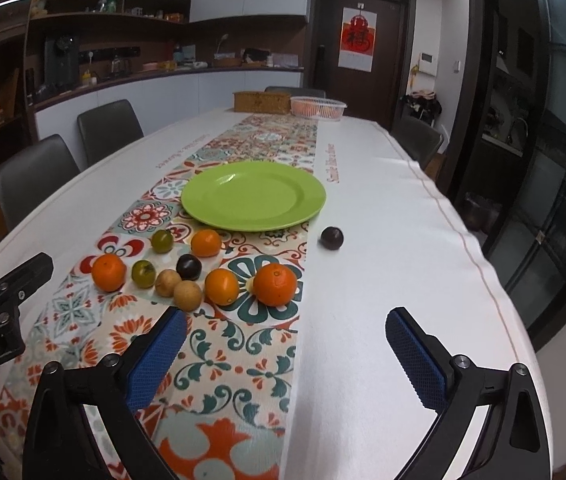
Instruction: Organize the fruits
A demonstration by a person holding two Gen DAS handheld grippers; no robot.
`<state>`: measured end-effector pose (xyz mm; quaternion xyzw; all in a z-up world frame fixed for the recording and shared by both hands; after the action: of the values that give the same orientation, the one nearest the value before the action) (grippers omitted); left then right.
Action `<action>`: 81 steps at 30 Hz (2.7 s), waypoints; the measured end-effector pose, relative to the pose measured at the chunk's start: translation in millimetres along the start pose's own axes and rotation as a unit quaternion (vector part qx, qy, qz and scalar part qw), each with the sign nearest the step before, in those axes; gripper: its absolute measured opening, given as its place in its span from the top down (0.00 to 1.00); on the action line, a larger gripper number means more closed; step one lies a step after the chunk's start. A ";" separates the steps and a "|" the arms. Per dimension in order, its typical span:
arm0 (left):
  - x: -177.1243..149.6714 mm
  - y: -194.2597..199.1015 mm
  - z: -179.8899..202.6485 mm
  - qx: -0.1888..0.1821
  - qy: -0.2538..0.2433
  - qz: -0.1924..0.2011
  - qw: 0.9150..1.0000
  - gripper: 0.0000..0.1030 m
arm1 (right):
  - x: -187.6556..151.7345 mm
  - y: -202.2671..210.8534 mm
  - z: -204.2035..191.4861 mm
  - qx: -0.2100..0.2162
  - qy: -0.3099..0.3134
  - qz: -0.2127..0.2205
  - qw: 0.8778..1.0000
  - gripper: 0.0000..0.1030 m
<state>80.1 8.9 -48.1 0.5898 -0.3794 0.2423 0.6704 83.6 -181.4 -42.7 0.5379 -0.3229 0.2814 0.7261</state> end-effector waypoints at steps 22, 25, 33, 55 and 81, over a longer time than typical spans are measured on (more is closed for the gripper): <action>-9.7 -87.6 -11.4 -0.033 0.012 -0.104 0.994 0.43 | 4.4 -84.4 -17.7 0.019 0.016 -0.084 0.996 0.40; -10.3 -92.8 -11.2 -0.039 0.014 -0.110 0.993 0.47 | 5.7 -89.4 -19.2 0.023 0.017 -0.088 0.996 0.43; -9.4 -101.1 -13.2 -0.046 0.023 -0.119 0.992 0.58 | 8.1 -94.1 -23.1 0.024 0.031 -0.079 0.996 0.48; 4.7 -74.0 -3.4 -0.069 0.014 -0.090 0.993 0.61 | 16.6 -75.2 -18.7 0.051 0.039 -0.045 0.997 0.60; 104.6 -145.6 30.9 -0.156 -0.113 -0.097 0.976 0.61 | 98.4 -120.4 -14.5 0.104 0.063 -0.035 0.992 0.60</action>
<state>247.9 -61.2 -52.9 0.5353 -0.4267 0.0457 0.7275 239.4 -193.0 -42.0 0.6028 -0.2263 0.3215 0.6943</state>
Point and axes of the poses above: each gripper's, at about its wrist camera, not at the fingertips, and y roughly against the way its jaws point, z to its right, x to its top, the point moved 1 cm from there along -y, roughly the way its jaws point, and after that the axes turned 13 degrees about -x, right-handed, at the moved point
